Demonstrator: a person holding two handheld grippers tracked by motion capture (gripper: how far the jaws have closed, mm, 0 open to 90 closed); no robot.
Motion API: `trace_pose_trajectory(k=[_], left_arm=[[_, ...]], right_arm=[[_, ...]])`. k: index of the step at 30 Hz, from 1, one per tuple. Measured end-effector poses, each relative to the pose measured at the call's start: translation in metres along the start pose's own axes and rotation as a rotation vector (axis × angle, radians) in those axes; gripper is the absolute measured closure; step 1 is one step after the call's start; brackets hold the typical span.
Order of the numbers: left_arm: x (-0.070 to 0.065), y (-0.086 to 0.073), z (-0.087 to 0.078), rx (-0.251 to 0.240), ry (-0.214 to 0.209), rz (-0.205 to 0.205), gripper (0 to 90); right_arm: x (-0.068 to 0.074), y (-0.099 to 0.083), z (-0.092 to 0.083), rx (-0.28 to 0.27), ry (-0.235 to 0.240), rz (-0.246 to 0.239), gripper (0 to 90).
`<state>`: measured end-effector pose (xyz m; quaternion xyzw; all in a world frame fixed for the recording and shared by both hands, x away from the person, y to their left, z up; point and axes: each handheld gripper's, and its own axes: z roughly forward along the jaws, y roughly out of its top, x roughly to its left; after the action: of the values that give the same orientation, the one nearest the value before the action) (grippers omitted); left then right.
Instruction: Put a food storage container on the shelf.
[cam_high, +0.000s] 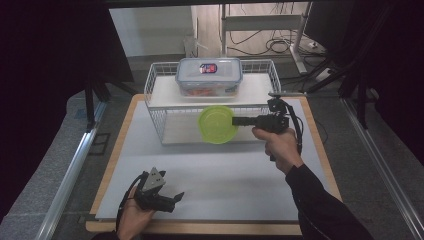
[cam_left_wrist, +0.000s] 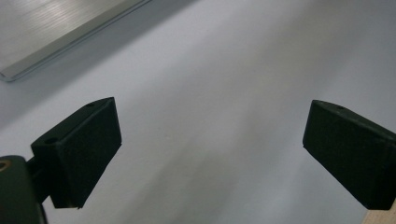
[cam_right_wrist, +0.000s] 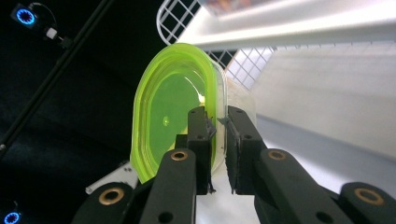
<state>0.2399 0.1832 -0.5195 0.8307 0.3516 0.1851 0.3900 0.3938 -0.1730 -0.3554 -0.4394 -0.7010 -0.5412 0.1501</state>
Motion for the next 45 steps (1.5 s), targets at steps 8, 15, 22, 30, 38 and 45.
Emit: trace_pose_trajectory(k=[8, 15, 22, 30, 38, 45], left_arm=[[-0.001, 0.000, 0.001, 0.005, 0.004, 0.006, 3.9], [-0.001, 0.000, 0.002, 0.012, 0.004, 0.011, 3.8], [-0.002, 0.000, 0.002, 0.014, 0.001, 0.013, 3.8], [-0.002, 0.000, 0.002, 0.014, -0.001, 0.012, 3.9], [-0.003, 0.000, 0.003, 0.013, -0.008, 0.012, 3.9], [-0.004, 0.000, 0.003, 0.015, -0.013, 0.015, 3.9]], right_arm=[[0.015, 0.027, -0.010, -0.030, -0.004, -0.007, 81.4], [0.031, 0.052, -0.015, -0.060, -0.003, -0.016, 81.5], [0.045, 0.082, -0.016, -0.103, -0.026, -0.016, 81.5], [0.047, 0.110, -0.008, -0.151, -0.076, 0.006, 81.5], [0.044, 0.133, 0.008, -0.186, -0.132, 0.049, 81.5], [0.038, 0.145, 0.025, -0.200, -0.166, 0.100, 81.5]])
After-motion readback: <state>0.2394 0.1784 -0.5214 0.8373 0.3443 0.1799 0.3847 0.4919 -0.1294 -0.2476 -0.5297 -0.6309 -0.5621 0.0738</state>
